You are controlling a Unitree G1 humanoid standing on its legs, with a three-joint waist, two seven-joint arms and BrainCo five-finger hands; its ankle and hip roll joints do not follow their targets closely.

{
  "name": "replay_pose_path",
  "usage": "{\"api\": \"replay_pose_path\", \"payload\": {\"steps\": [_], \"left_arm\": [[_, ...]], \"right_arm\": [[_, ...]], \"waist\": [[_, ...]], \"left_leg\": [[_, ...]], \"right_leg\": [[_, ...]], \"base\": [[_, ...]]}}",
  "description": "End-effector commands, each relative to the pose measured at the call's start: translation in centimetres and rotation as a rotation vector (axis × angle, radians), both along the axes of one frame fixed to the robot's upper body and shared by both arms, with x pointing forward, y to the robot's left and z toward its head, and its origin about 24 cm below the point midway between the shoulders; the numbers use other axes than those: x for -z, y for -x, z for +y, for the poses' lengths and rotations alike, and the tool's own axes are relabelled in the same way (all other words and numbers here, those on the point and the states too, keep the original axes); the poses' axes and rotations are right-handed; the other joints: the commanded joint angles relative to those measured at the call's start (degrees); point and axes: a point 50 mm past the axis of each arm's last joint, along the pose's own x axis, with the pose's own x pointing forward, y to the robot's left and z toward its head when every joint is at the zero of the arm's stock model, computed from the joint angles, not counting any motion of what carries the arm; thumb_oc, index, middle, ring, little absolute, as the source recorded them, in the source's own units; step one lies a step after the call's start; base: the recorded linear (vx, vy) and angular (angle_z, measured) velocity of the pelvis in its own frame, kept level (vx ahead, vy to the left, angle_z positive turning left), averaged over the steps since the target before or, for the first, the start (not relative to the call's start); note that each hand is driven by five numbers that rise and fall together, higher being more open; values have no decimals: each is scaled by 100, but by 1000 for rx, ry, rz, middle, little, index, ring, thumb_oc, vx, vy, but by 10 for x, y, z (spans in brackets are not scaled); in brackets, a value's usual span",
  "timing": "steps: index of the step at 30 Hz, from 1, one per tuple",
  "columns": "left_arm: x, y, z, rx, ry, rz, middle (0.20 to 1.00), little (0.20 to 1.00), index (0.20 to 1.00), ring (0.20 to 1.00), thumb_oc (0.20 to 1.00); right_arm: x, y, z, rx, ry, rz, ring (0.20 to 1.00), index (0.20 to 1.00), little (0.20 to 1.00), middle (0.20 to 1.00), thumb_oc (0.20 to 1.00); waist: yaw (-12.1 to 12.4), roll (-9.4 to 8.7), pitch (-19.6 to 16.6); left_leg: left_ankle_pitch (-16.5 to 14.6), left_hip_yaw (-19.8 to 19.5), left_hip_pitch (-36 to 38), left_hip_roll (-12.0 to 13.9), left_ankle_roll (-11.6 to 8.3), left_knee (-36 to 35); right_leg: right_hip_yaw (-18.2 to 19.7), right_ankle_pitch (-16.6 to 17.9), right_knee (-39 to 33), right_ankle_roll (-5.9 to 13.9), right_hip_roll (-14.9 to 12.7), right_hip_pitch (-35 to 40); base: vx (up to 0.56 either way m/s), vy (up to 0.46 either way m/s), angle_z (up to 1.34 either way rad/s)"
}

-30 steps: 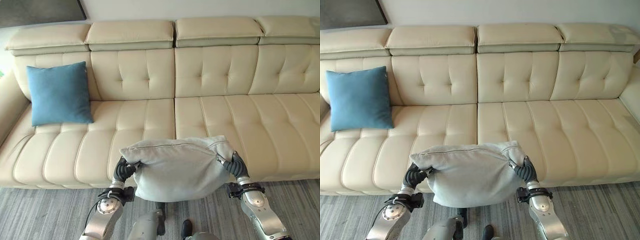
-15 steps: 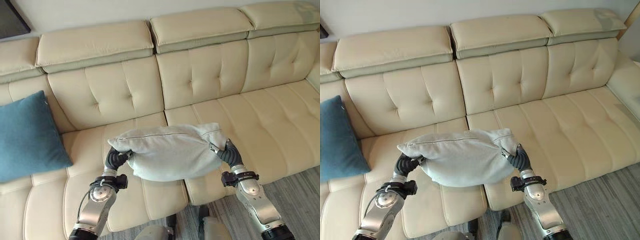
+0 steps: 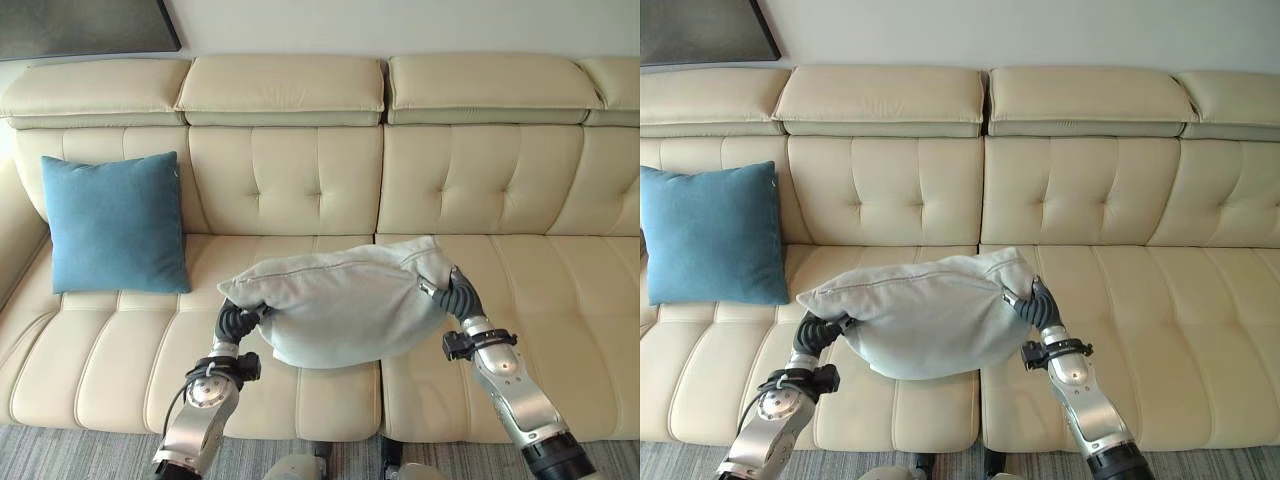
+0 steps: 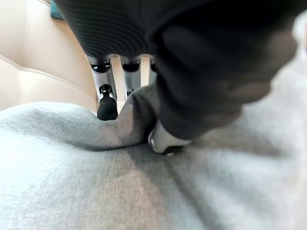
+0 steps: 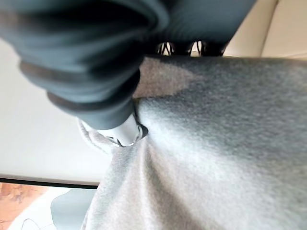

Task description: Pick up all the scattered cushions and arrange them neatly on the sofa.

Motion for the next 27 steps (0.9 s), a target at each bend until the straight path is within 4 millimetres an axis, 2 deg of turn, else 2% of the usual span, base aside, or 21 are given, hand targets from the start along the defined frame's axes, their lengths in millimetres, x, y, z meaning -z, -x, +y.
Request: {"api": "replay_pose_path", "payload": {"steps": [1, 2, 3, 6, 11, 12, 16, 22, 23, 24, 25, 26, 27], "left_arm": [[-52, -38, -31, 65, -29, -263, 200, 200, 200, 200, 200], [-59, -48, -37, 69, -37, -288, 200, 200, 200, 200, 200], [-76, -66, -47, 74, -43, -335, 200, 200, 200, 200, 200], [-104, -95, -48, 55, -84, -390, 200, 200, 200, 200, 200], [-113, -111, -44, 32, -96, -379, 200, 200, 200, 200, 200], [-118, -122, -39, 24, -121, -351, 1000, 1000, 1000, 1000, 1000], [-130, -132, -24, -17, -168, -345, 1000, 1000, 1000, 1000, 1000], [-174, -140, 34, -178, -280, -393, 1000, 1000, 1000, 1000, 1000], [-179, -140, 44, -211, -296, -393, 1000, 1000, 1000, 1000, 1000], [-180, -140, 44, -211, -296, -395, 1000, 1000, 1000, 1000, 1000], [-187, -140, 58, -250, -328, -390, 1000, 1000, 1000, 1000, 1000], [-188, -140, 58, -250, -328, -391, 1000, 1000, 1000, 1000, 1000], [-195, -140, 75, -303, -359, -362, 1000, 1000, 1000, 1000, 1000]], "right_arm": [[-65, -20, 33, -71, -15, -330, 200, 200, 200, 200, 200], [-74, -27, 37, -63, -5, -362, 200, 200, 200, 200, 200], [-89, -40, 44, -54, 28, -410, 200, 200, 200, 200, 200], [-114, -63, 43, 11, 91, -463, 200, 200, 200, 200, 200], [-127, -79, 39, 62, 128, -467, 200, 200, 200, 200, 200], [-131, -88, 34, 117, 126, -450, 1000, 1000, 1000, 1000, 1000], [-138, -95, 29, 163, 110, -446, 1000, 1000, 1000, 1000, 1000], [-175, -108, 9, 245, 86, -498, 1000, 1000, 1000, 1000, 1000], [-182, -110, 6, 253, 83, -506, 1000, 1000, 1000, 1000, 1000], [-182, -110, 6, 253, 82, -508, 1000, 1000, 1000, 1000, 1000], [-190, -112, 0, 271, 67, -510, 1000, 1000, 1000, 1000, 1000], [-191, -112, 0, 271, 67, -511, 1000, 1000, 1000, 1000, 1000], [-195, -117, -9, 298, 21, -481, 1000, 1000, 1000, 1000, 1000]], "waist": [[-135, -39, -288], [-149, -36, -229], [-184, -30, -113], [-247, 6, 10], [-305, 43, 80], [-372, 72, 156], [-417, 73, 189], [-395, 16, 223], [-375, 3, 223], [-377, 4, 222], [-359, -15, 208], [-361, -16, 205], [-323, -46, 188]], "left_leg": [[-215, 140, -179, 263, -479, -43], [-181, 138, -298, 274, -492, -43], [-92, 136, -555, 290, -520, -43], [62, 185, -1045, 311, -557, -36], [151, 271, -1311, 308, -575, -43], [169, 333, -1440, 302, -589, -43], [199, 381, -1568, 310, -598, -43], [206, 387, -1688, 289, -591, -43], [189, 375, -1679, 283, -594, -43], [211, 374, -1702, 282, -592, -43], [185, 360, -1699, 270, -597, -43], [208, 359, -1722, 269, -595, -43], [176, 332, -1725, 254, -600, -43]], "right_leg": [[70, -654, 319, 240, 53, -270], [76, -644, 355, 237, 64, -413], [120, -602, 449, 237, 81, -734], [205, -563, 756, 218, 74, -1350], [305, -534, 889, 224, 62, -1692], [379, -498, 925, 238, 59, -1865], [410, -408, 889, 265, 59, -1995], [483, -249, 741, 325, 82, -2095], [478, -256, 709, 334, 87, -2075], [476, -231, 698, 333, 87, -2091], [476, -230, 643, 346, 93, -2061], [474, -206, 633, 346, 92, -2078], [458, -181, 556, 363, 97, -2036]], "base": [[-113, -52, 7], [-225, -45, -1], [-230, -28, 1], [-160, 1, -3], [-58, 29, -9], [-83, 56, -17], [-29, 24, -17], [7, 6, -2], [2, 4, -3], [31, 10, -1], [0, 0, 0], [50, 12, 3], [16, 6, 4]]}}
